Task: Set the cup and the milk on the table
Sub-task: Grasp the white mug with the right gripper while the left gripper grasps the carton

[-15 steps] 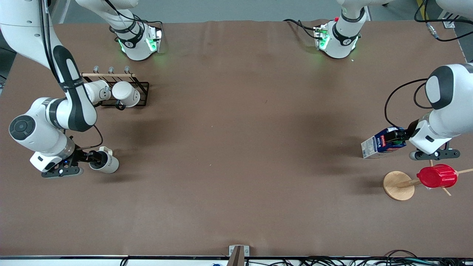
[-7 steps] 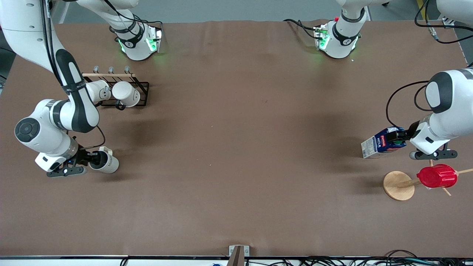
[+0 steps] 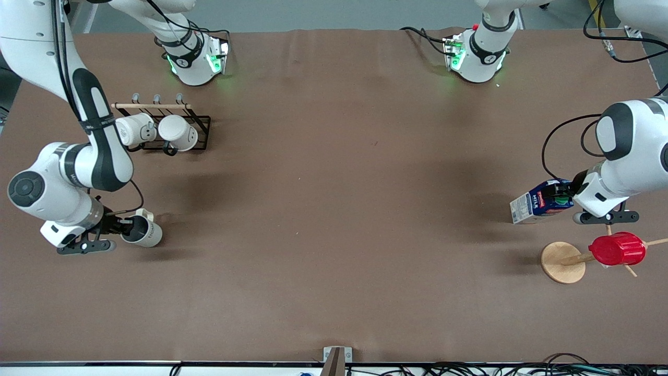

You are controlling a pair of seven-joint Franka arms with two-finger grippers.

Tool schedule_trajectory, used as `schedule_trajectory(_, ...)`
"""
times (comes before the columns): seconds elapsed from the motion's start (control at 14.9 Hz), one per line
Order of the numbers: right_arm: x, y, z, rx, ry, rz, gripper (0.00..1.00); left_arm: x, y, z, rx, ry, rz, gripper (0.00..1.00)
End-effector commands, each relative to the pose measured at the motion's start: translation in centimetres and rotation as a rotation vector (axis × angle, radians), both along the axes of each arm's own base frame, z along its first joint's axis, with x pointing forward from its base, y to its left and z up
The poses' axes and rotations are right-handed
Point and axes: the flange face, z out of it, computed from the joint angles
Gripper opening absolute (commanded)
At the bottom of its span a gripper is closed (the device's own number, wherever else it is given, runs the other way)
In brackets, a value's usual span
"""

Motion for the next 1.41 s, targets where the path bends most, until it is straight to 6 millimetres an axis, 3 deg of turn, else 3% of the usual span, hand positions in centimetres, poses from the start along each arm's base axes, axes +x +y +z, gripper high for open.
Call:
schedule_trajectory(0.0,2.7,4.9,6.9,0.015,0.067,-0.024,0.00,-0.4,0.0,-0.1,0.002,-0.010,-0.009,0.98)
schedule_trajectory(0.13,3.3,10.8,10.5,0.042,0.107,-0.033,0.00,-0.5,0.0,-0.3,0.001,-0.007,-0.010,0.92)
schedule_trajectory(0.27,2.9,18.4,11.9,0.080,0.105,-0.088,0.00,-0.5,0.0,-0.4,0.001,-0.005,-0.010,0.81)
schedule_trajectory(0.34,2.3,22.1,12.0,0.093,0.106,-0.123,0.00,-0.5,0.0,-0.4,0.001,-0.005,-0.008,0.66)
schedule_trajectory(0.47,0.6,30.3,11.8,0.106,0.087,-0.174,0.00,-0.5,0.0,-0.2,0.003,-0.008,-0.010,0.20)
schedule_trajectory(0.54,0.0,33.4,11.5,0.120,0.064,-0.195,0.00,-0.5,-0.1,-0.3,0.003,-0.007,-0.012,0.10)
schedule_trajectory(0.8,-3.9,45.9,7.0,0.155,0.024,-0.235,0.00,-0.2,-0.3,0.6,0.004,-0.023,-0.016,0.08)
schedule_trajectory(1.01,-6.2,51.3,5.2,0.179,0.006,-0.250,0.00,0.8,-0.8,2.6,0.008,-0.054,-0.018,0.05)
schedule_trajectory(1.14,-7.5,53.1,4.0,0.158,-0.005,-0.252,0.00,1.7,-1.5,4.1,0.010,-0.087,-0.023,0.04)
schedule_trajectory(1.34,-9.4,55.7,1.4,0.121,-0.033,-0.263,0.00,2.8,-4.3,5.8,0.006,-0.108,-0.059,0.03)
